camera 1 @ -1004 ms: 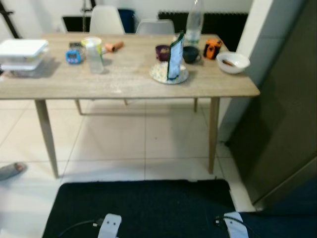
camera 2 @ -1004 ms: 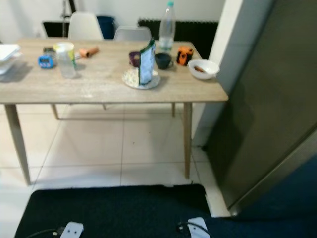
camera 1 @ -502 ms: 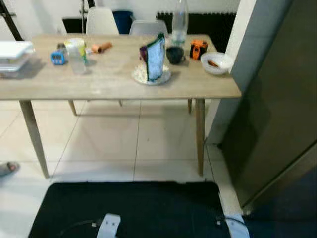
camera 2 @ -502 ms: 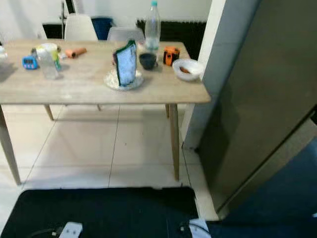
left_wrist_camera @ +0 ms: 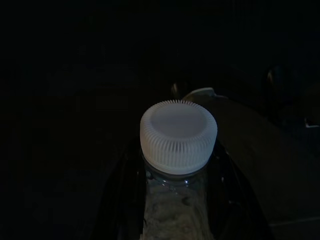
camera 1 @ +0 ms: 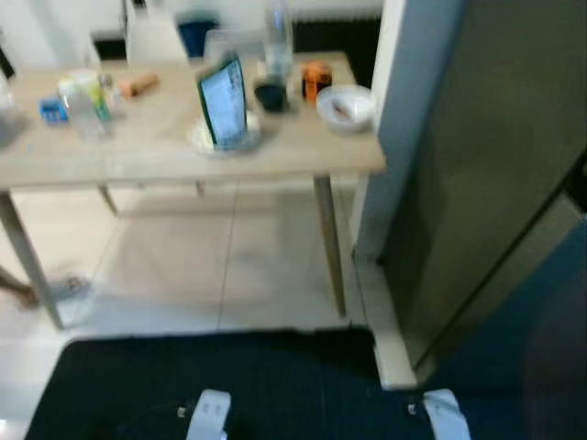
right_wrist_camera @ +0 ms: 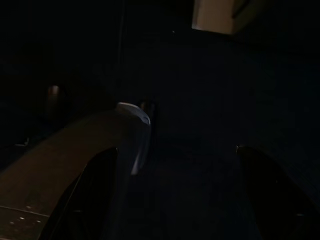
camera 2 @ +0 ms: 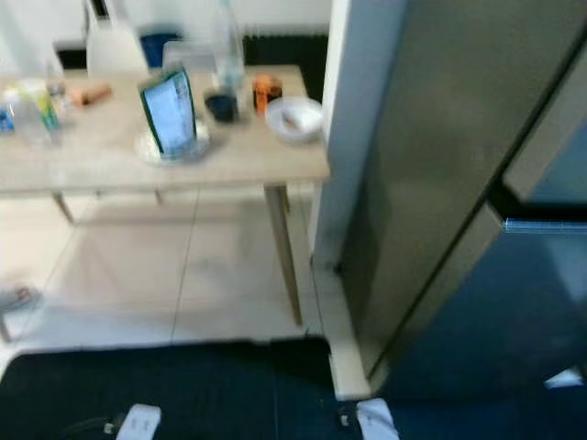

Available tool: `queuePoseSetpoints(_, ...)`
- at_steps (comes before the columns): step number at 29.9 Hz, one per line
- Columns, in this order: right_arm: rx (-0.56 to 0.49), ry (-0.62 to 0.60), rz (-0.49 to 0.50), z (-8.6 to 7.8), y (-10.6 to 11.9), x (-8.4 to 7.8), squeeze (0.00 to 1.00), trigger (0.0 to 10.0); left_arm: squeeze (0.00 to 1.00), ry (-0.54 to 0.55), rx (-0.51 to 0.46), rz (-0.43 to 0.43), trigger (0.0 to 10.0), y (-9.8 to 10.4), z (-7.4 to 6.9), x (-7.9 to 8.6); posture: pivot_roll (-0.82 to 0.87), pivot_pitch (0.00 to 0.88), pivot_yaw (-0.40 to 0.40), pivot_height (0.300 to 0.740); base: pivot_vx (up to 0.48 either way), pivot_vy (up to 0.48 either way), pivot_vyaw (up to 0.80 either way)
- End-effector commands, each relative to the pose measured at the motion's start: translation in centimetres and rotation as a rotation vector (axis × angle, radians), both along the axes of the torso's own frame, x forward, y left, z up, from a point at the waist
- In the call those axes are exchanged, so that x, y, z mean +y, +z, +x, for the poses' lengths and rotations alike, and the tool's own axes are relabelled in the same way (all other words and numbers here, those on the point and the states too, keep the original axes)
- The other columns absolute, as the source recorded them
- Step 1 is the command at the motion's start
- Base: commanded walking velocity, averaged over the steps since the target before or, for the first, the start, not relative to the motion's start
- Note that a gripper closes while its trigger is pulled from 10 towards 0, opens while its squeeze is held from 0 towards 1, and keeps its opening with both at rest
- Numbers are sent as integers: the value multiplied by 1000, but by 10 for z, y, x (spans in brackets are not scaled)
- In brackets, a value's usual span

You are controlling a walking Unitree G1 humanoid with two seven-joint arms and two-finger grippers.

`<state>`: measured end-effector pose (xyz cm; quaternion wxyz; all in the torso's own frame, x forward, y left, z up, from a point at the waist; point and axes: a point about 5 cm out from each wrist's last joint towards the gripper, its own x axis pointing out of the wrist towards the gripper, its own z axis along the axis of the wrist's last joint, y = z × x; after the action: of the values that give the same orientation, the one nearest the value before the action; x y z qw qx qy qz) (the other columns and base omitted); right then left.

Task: Restocking fridge

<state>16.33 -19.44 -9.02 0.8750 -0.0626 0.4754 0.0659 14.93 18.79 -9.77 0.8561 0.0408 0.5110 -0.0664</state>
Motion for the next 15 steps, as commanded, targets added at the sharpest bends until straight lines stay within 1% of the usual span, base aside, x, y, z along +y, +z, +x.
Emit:
queuePoseSetpoints(1, 59, 3, 8, -15, -7, 4, 0, 10000, 0, -14, 66, -13, 10000, -7, -15, -6, -92, 110, -21, 740, 0, 0, 0)
queuePoseSetpoints(11, 60, 5, 6, -15, -7, 3, 0, 10000, 0, -18, 69, -3, 10000, -7, -16, -5, -92, 106, -20, 740, 0, 0, 0)
queuePoseSetpoints(15, 59, 6, 4, -15, -7, 3, 0, 10000, 0, -16, 53, -16, 10000, -5, -12, -5, -91, 104, -21, 740, 0, 0, 0)
